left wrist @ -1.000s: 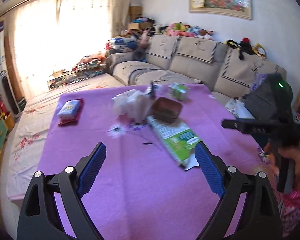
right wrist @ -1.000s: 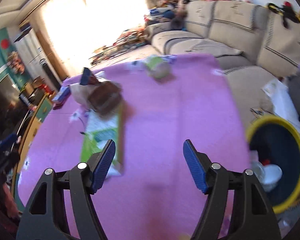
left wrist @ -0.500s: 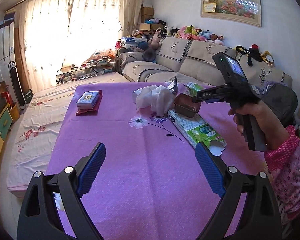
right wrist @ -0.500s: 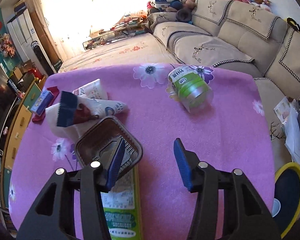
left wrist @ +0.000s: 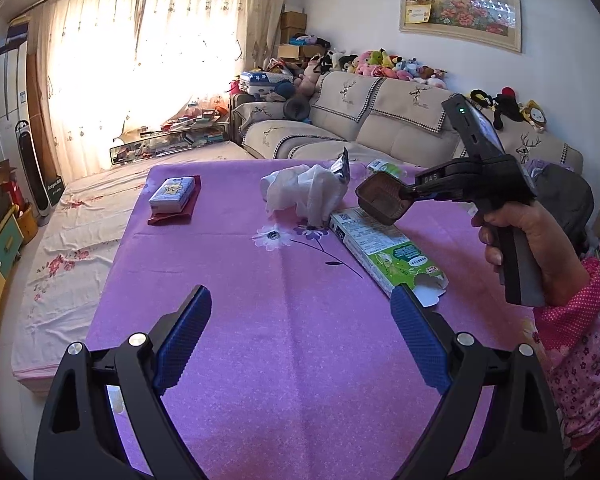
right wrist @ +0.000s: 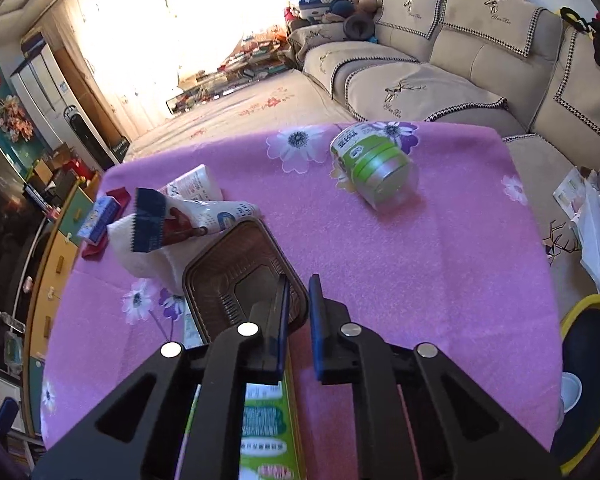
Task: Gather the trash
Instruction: 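Reach the right tool to the small brown plastic basket and grasp it, then carry the brown basket over the bin and open the right tool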
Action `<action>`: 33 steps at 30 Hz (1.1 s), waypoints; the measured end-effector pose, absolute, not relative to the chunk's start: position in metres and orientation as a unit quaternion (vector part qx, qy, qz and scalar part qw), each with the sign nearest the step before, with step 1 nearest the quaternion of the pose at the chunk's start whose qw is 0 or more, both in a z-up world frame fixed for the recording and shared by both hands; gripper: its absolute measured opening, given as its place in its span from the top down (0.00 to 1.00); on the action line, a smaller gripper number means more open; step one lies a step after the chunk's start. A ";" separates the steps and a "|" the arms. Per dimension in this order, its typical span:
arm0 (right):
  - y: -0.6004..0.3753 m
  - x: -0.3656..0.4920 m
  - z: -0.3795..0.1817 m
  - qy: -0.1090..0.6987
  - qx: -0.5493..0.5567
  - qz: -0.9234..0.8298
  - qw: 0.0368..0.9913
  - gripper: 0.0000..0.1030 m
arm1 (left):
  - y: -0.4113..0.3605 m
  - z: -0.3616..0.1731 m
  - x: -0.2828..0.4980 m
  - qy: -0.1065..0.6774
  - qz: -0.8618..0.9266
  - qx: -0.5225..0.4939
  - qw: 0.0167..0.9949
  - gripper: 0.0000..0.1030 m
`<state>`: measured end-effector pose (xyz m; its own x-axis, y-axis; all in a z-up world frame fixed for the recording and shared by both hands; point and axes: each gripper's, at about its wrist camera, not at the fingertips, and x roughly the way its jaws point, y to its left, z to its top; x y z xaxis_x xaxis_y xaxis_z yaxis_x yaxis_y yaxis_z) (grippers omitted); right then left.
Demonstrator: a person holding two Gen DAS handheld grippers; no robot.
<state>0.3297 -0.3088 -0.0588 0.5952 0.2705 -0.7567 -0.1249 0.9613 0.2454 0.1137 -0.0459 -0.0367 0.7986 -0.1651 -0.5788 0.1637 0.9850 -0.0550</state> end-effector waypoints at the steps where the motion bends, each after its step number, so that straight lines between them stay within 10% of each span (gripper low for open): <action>1: -0.315 0.320 -0.053 0.426 0.086 0.108 0.894 0.91 | -0.048 -0.037 0.113 0.305 -0.088 0.000 0.948 0.13; 16: -0.512 0.155 -0.037 0.323 0.195 -0.110 0.920 0.91 | -0.080 -0.048 0.108 0.317 -0.112 0.012 0.942 0.13; 31: -0.591 0.173 -0.130 0.404 0.201 -0.223 0.864 0.90 | -0.100 -0.042 0.098 0.310 -0.116 0.037 0.943 0.11; 33: -0.596 0.177 -0.139 0.414 0.207 -0.229 0.856 0.69 | -0.101 -0.044 0.100 0.315 -0.119 0.035 0.941 0.11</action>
